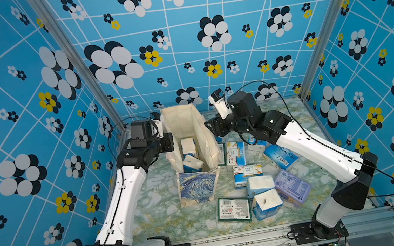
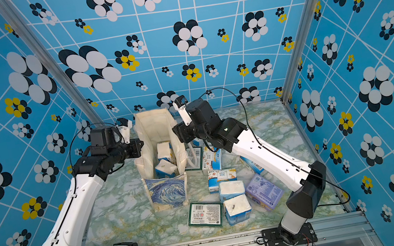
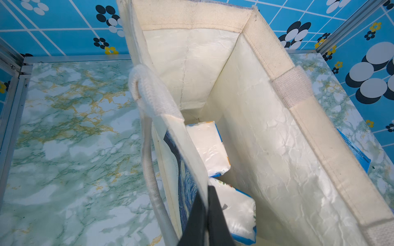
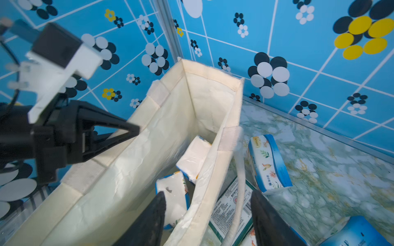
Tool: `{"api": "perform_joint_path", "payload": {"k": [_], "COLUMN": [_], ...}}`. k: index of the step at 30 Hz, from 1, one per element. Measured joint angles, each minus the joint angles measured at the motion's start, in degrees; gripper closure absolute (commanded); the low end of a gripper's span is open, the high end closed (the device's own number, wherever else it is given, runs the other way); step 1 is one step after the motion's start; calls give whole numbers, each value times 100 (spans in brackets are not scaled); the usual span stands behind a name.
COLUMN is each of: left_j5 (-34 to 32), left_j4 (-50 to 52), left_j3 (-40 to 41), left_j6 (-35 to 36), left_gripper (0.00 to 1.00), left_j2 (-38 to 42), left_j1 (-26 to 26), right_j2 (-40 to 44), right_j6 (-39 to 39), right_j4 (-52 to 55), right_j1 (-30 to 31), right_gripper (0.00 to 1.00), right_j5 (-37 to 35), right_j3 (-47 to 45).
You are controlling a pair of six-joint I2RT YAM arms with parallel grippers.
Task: Put tissues into the canvas bag
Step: Place the pack of facial tissues in the canvas bag, then adjust the canvas bag at the center of the board.
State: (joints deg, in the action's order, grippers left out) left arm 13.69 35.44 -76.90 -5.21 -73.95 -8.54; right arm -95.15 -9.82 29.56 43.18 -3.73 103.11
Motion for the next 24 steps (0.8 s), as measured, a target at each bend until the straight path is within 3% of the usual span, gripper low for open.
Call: {"api": "perform_joint_path", "payload": {"k": [6,8,10,12,17,24], "left_j5": [142,179,208,214,212,216], "left_j4": [-256,-330,-389,-442,-575,-817], "left_j3": [39,72,83,101,195,229], "left_j6": [289,358,444,507,595,568], "left_gripper": [98,98,96,94,93,91], "left_j2": [0,0,0,0,0,-11], "left_j1": [0,0,0,0,114,472], "right_j2": [-732,-933,-1078,-1126,-951,-269], "right_j6": [-254,-328,-415,-518,-741,-1086], "right_j4": [31,31,31,31,-234,-660], "right_j1": [-192,-192,-192,-192,-192,-7], "right_gripper": [43,52,71,82,91,92], "right_j5": [280,428,599,723,1025,1272], "right_j3": [197,197,197,195,-179,-1329]}}
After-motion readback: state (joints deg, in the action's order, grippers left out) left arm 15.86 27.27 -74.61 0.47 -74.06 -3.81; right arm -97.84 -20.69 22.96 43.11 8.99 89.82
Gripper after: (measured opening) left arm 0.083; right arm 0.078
